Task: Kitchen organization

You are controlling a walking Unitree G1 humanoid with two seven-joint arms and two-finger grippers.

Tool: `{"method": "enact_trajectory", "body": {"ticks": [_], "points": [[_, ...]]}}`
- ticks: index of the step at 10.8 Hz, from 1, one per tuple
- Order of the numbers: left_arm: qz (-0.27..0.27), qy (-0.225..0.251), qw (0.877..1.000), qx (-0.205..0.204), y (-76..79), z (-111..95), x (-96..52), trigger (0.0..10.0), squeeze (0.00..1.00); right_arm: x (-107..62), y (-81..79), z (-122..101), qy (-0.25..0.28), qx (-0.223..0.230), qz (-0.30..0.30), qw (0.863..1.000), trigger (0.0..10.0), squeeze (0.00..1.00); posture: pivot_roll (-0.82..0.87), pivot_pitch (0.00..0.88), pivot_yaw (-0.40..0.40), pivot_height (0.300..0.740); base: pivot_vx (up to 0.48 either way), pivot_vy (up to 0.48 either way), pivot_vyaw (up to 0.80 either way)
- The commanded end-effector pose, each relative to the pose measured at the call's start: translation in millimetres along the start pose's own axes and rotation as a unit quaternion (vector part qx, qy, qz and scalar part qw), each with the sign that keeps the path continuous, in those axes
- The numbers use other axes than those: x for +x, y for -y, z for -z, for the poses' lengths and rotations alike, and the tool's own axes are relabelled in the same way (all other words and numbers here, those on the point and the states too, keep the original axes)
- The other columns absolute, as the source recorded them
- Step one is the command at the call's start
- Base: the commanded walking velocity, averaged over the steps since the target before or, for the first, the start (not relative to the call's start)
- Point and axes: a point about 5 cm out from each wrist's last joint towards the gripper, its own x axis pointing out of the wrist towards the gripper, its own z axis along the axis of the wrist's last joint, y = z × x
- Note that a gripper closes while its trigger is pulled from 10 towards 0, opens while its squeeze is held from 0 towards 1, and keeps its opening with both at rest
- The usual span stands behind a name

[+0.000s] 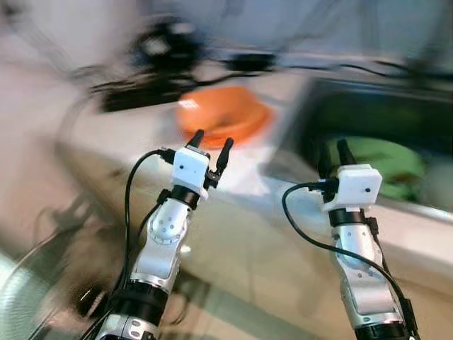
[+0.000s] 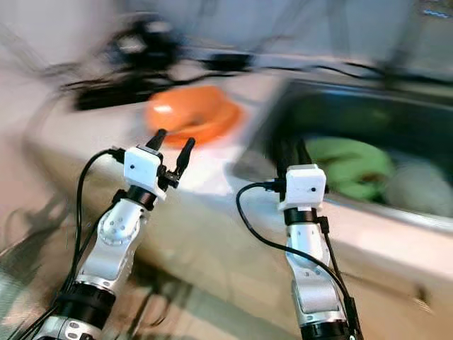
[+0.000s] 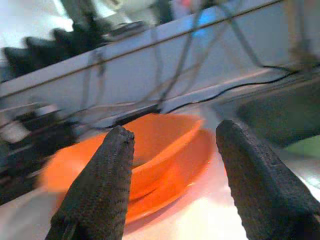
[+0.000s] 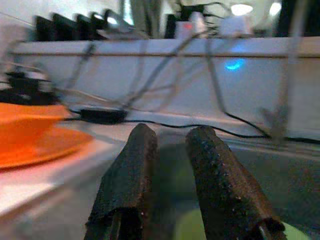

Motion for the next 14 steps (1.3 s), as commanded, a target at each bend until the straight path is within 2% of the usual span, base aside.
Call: {"method": "enact_trajectory", "body": {"ticks": [1, 5, 7, 13, 14], "points": [[-0.003, 0.006, 1.000, 0.008, -2.6, -1.8, -1.7, 10.0, 0.00, 0.8, -4.2, -5.5, 0.009, 0.004, -0.006, 1.000, 10.0, 0.00, 0.01, 0.056, 0.133, 0.740, 0.000, 0.000, -0.79], [0.005, 0.009, 1.000, 0.010, 0.3, -2.6, -2.0, 10.0, 0.00, -0.6, -4.3, -3.2, 0.005, 0.001, -0.006, 1.000, 10.0, 0.00, 0.01, 0.051, 0.134, 0.740, 0.000, 0.000, -0.78], [0.007, 0.009, 1.000, 0.012, -1.1, -2.5, -1.5, 10.0, 0.00, 0.8, -6.6, -2.1, 0.004, 0.001, -0.004, 1.000, 10.0, 0.00, 0.01, 0.046, 0.144, 0.740, 0.000, 0.000, -0.28], [0.014, 0.012, 1.000, 0.012, 1.3, -3.1, -1.1, 10.0, 0.00, 0.3, -8.9, -1.1, 0.002, 0.006, -0.004, 1.000, 10.0, 0.00, 0.01, 0.035, 0.145, 0.740, 0.000, 0.000, -0.78], [0.014, 0.011, 1.000, 0.011, 1.6, -3.1, -1.4, 10.0, 0.00, 0.2, -9.2, -1.5, 0.004, 0.007, -0.005, 1.000, 10.0, 0.00, 0.01, 0.039, 0.143, 0.740, 0.000, 0.000, 0.00]]}}
